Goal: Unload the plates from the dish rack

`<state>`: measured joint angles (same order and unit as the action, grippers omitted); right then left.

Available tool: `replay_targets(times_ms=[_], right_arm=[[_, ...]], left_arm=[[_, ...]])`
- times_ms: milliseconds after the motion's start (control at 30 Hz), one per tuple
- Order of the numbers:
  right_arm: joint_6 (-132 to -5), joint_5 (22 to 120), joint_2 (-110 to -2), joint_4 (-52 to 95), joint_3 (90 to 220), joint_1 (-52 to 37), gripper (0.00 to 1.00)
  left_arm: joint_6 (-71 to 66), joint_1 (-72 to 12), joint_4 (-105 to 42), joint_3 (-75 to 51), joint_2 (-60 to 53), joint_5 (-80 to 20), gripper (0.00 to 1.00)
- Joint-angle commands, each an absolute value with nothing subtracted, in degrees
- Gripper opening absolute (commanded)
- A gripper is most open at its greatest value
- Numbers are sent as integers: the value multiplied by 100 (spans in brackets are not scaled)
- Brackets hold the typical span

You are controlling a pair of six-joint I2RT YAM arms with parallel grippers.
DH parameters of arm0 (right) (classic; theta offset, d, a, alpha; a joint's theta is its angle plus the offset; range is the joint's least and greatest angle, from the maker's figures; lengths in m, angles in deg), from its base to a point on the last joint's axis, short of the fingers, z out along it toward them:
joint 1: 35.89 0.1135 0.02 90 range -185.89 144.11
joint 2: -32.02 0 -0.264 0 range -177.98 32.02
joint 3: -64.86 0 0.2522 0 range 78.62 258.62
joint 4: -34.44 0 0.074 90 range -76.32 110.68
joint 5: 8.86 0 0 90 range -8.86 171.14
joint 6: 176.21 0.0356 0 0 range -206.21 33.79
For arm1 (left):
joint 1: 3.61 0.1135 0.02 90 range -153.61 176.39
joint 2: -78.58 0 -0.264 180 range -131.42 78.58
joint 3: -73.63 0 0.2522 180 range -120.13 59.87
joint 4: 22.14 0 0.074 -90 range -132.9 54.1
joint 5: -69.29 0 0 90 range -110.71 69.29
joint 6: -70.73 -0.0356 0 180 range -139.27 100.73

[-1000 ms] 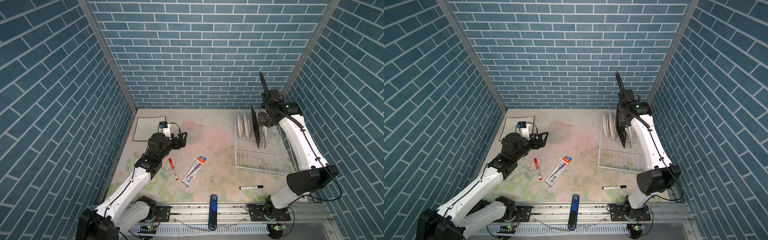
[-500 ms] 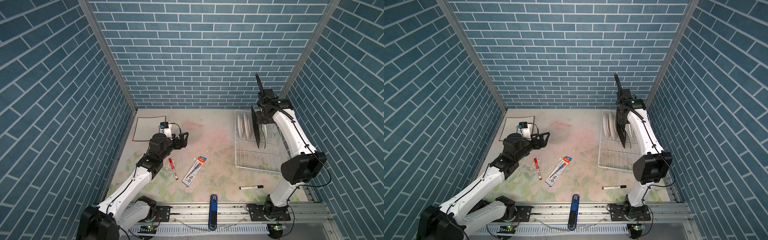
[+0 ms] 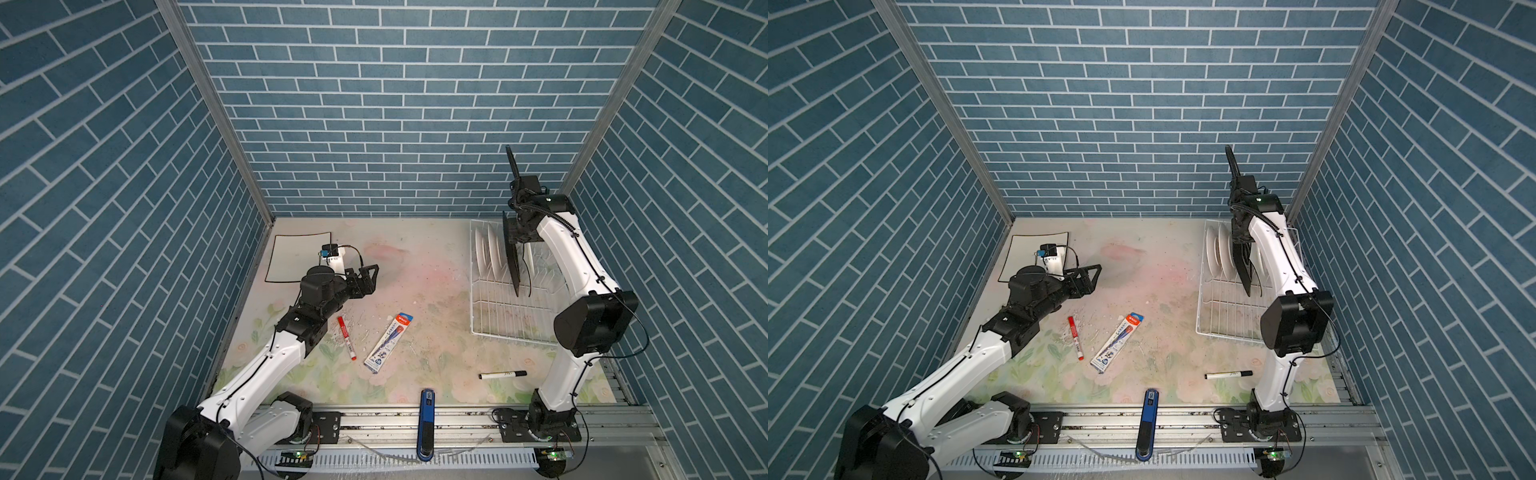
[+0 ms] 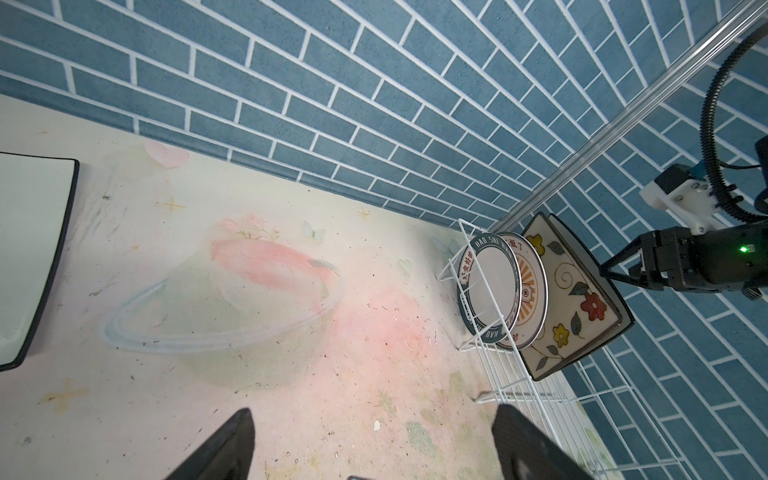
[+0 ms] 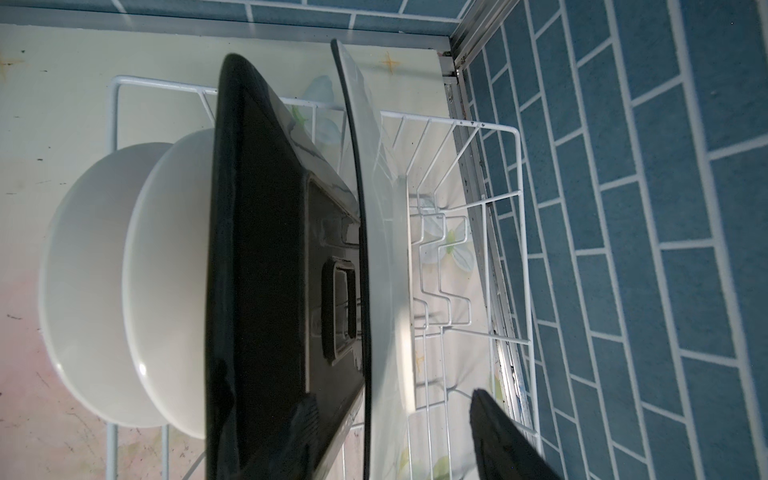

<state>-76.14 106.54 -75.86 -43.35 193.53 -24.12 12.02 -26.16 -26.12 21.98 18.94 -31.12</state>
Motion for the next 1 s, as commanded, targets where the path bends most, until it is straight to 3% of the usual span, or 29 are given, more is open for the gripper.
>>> replay_targets(times_ms=[0, 633, 967], right_arm=[[-7681, 10865, -7735, -4191, 19631, -2443, 58], [-7714, 11348, -8564, -4595, 20304, -2500, 51], [-7751, 11409, -8728, -4612, 20369, -2526, 42]], left_arm=[[1197, -2651, -2545, 2181, 1897, -3161, 91], [1139, -2655, -2633, 2093, 1920, -3193, 90], [971, -2653, -2764, 2058, 1899, -3043, 90]])
